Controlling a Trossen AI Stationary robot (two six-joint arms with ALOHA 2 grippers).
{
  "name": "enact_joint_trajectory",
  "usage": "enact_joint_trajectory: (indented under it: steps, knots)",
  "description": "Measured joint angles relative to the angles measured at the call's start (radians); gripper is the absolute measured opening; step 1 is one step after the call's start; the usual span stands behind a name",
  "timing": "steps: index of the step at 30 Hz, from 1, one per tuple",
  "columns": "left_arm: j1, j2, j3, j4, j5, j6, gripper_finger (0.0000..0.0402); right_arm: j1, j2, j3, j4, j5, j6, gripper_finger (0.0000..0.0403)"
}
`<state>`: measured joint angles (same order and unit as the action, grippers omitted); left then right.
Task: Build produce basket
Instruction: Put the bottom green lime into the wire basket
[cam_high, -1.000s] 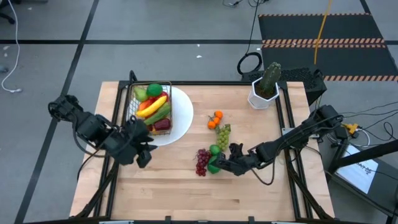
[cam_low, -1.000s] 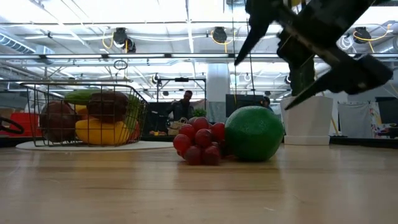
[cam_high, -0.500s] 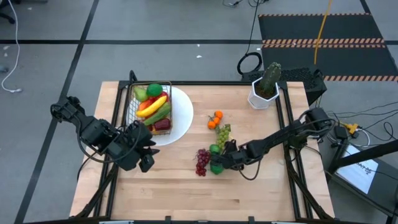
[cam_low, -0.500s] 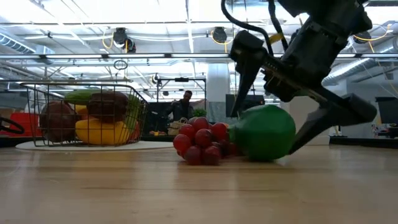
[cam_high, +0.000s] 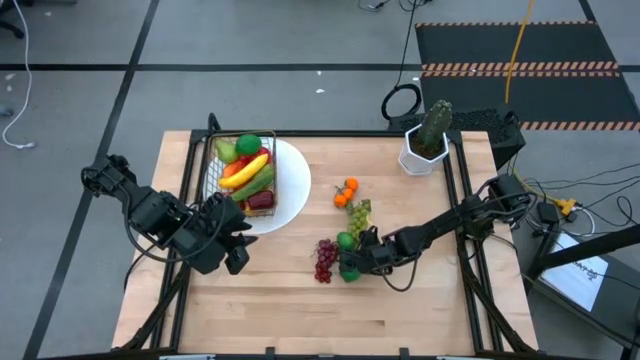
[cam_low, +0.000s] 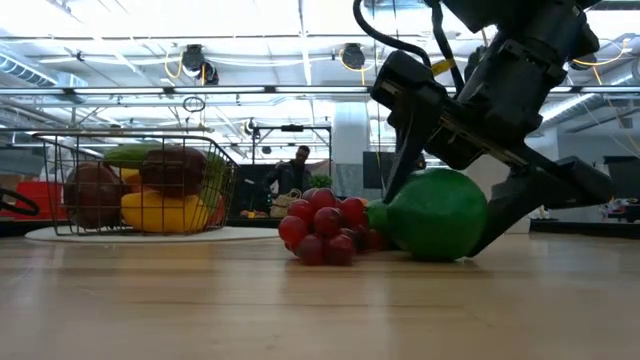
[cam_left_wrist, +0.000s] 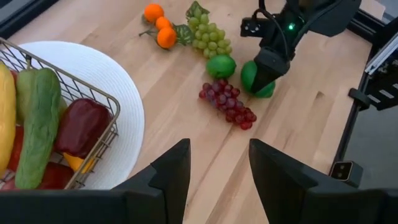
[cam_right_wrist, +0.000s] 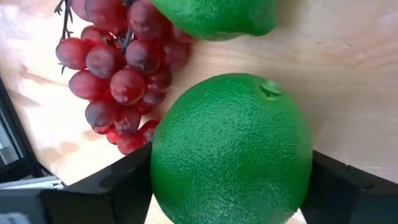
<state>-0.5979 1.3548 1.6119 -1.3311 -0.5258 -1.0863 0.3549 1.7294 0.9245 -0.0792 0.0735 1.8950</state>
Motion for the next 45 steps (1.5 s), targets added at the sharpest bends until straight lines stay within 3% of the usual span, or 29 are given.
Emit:
enact_joint_trajectory:
  steps: [4, 9, 17, 25, 29, 36, 45]
  knots:
    - [0.005, 0.0, 0.0, -0.001, 0.0, 0.009, 0.0163, 0.0, 0.0, -0.001, 0.029, -0.002, -0.001, 0.0297]
    - [0.015, 0.0, 0.0, -0.006, -0.002, 0.023, 0.0163, 0.0, -0.016, -0.001, 0.15, -0.004, -0.014, 0.0315]
    - [0.073, 0.0, 0.0, -0.012, -0.061, 0.157, 0.0163, 0.0, -0.13, -0.001, 0.212, 0.005, -0.049, 0.0307]
    - [0.178, 0.0, 0.0, -0.011, -0.134, 0.382, 0.0164, -0.022, -0.286, -0.001, 0.221, 0.185, -0.093, 0.0309]
    - [0.238, 0.0, 0.0, -0.002, -0.172, 0.463, 0.0164, -0.073, -0.341, -0.001, 0.234, 0.239, -0.16, 0.0309]
    - [0.339, 0.0, 0.0, 0.058, -0.175, 0.554, 0.017, -0.22, -0.421, -0.001, 0.245, 0.242, -0.289, 0.031]
    - [0.467, 0.0, 0.0, 0.298, -0.123, 0.69, 0.0261, -0.423, -0.449, -0.001, 0.496, 0.238, -0.48, 0.031]
